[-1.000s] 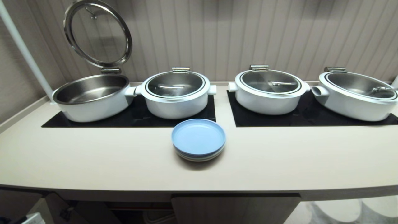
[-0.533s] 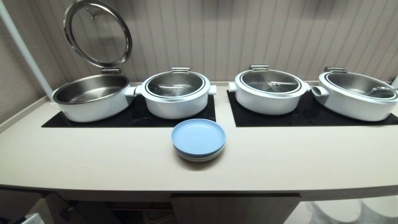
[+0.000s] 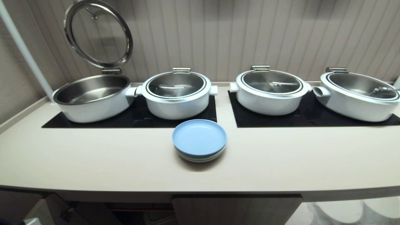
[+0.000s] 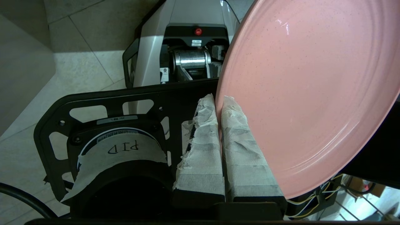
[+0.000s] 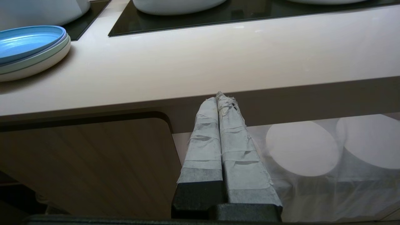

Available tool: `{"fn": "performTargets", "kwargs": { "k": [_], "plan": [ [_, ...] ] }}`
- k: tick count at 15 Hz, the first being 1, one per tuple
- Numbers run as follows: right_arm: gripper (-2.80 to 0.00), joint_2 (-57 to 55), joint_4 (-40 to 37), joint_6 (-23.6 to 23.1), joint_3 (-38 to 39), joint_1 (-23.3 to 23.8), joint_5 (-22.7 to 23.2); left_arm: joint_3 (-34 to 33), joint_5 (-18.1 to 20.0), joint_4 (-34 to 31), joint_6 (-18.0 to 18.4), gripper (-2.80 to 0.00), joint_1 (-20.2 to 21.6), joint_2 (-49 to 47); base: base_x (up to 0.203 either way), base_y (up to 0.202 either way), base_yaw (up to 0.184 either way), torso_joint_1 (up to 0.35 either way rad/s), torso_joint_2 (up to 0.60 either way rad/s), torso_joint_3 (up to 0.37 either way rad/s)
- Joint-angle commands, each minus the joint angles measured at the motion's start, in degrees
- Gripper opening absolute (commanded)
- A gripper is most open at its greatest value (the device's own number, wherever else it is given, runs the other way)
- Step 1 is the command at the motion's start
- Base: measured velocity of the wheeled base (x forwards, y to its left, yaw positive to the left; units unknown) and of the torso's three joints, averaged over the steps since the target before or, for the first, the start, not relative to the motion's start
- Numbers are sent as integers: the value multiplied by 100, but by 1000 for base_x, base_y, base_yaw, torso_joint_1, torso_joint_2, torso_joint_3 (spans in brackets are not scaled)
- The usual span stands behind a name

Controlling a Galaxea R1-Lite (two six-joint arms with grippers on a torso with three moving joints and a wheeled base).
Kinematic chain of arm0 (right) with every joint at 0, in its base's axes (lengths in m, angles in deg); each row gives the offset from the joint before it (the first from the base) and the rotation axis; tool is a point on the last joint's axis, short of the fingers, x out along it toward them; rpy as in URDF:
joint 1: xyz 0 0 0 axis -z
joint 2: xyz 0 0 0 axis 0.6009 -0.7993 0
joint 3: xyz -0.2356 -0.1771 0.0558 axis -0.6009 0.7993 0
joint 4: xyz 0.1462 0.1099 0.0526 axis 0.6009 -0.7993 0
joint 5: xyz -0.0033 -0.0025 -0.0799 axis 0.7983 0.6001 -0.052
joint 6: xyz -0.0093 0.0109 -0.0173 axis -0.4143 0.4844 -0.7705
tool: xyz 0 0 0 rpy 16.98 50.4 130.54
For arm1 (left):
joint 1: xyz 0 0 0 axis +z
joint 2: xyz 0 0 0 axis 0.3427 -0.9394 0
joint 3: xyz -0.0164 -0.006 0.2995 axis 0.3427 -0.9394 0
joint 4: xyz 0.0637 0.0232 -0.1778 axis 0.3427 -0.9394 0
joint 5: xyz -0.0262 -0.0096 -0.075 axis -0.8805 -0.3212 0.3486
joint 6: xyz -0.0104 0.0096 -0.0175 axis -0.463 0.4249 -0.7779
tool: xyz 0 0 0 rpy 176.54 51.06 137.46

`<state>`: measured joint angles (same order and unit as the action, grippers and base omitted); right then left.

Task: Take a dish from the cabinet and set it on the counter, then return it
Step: Put it back into the cabinet

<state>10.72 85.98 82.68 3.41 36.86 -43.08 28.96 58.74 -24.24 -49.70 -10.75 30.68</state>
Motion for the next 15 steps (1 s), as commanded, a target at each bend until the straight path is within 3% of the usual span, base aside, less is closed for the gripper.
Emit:
{"fn": "performTargets", "kwargs": {
  "k": [1, 11, 15],
  "plan": [
    [-280, 0, 5, 2, 0, -1, -3, -4, 13, -31, 1, -280, 3, -10, 0, 0, 0, 0, 0, 0],
    [-280, 0, 5, 11, 0, -1, -3, -79, 22, -22, 1, -280, 3, -18, 0, 0, 0, -5, 5, 6],
    [-280, 0, 5, 11, 0, -1, -3, -79, 39, -22, 1, -280, 3, -27, 0, 0, 0, -136, 297, 151]
  ]
}}
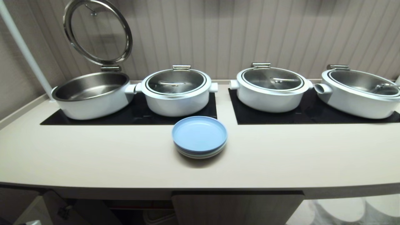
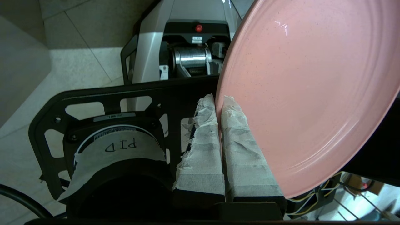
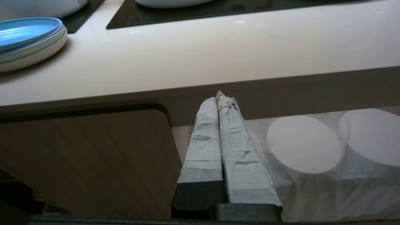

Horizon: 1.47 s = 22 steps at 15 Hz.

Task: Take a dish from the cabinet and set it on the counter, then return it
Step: Put it back into the cabinet

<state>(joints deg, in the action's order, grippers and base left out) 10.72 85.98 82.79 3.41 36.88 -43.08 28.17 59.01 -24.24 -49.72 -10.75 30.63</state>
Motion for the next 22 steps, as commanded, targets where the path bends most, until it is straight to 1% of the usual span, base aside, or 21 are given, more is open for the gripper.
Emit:
{"fn": "performTargets", "kwargs": {
  "k": [1, 13, 22],
  "plan": [
    [-280, 0, 5, 1, 0, -4, -3, 0, 13, -22, 3, -280, 3, -22, 0, 0, 0, -130, 300, 146],
    [-280, 0, 5, 1, -1, -4, -3, -26, 39, 4, 3, -280, 3, -57, 0, 0, 0, -158, 346, 179],
    [-280, 0, 5, 10, 0, -4, -3, 0, 39, 4, -6, -280, 3, -57, 0, 0, 0, -240, 528, 284]
  ]
}}
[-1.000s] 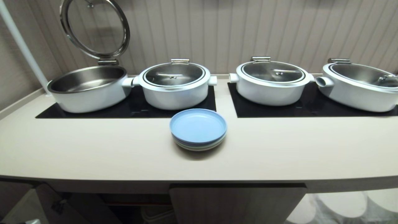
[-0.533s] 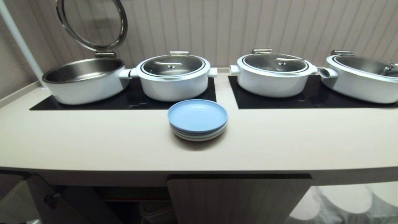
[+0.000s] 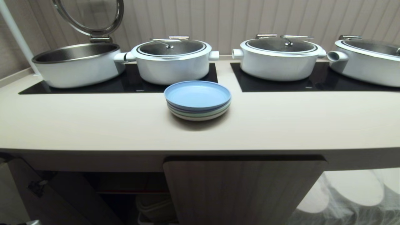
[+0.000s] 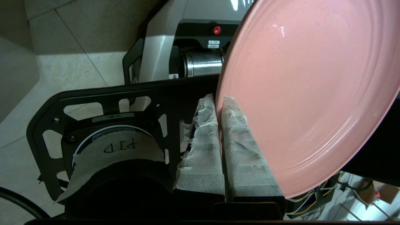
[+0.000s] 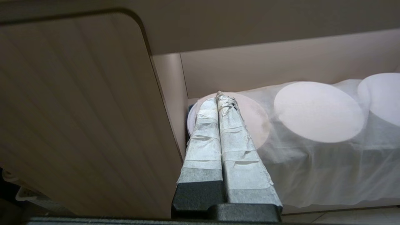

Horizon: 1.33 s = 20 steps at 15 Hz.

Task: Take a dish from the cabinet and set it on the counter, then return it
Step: Put it back into the cabinet

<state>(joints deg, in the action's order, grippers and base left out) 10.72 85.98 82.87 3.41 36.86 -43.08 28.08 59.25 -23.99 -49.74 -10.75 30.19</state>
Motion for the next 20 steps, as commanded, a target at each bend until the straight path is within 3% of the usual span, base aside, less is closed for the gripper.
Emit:
{"fn": "performTargets", "kwargs": {
  "k": [1, 20],
  "plan": [
    [-280, 0, 4, 2, -7, -1, -3, 9, 15, -23, -3, -280, 3, -6, 0, 0, 0, -232, 540, 282],
    [-280, 0, 5, 10, 0, -1, -3, -18, 15, -12, 6, -280, -6, -102, 0, 0, 0, -183, 477, 294]
  ]
}}
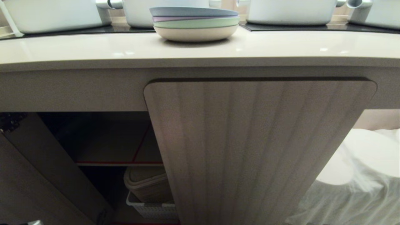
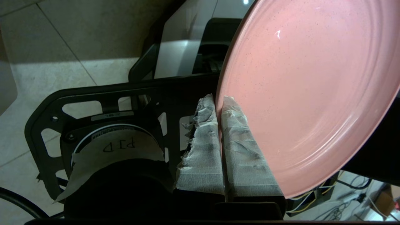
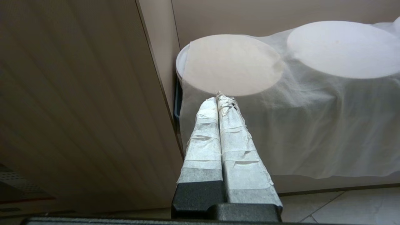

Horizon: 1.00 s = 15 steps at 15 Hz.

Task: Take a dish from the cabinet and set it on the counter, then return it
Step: Put it back into the cabinet

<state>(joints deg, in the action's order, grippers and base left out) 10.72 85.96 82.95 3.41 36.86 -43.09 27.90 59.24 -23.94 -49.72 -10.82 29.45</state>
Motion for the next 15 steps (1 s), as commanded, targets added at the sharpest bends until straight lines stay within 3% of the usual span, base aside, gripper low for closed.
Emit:
{"fn": "performTargets", "kwargs": {
  "k": [1, 15],
  "plan": [
    [-280, 0, 6, 2, 0, -1, -2, 1, 17, -9, 3, -280, 0, -54, 0, 0, 0, -100, 383, 280],
    [-280, 0, -1, 2, 0, -1, -2, -8, 33, 0, -5, -280, 9, -97, 0, 0, 0, -8, 35, 24]
  ]
}}
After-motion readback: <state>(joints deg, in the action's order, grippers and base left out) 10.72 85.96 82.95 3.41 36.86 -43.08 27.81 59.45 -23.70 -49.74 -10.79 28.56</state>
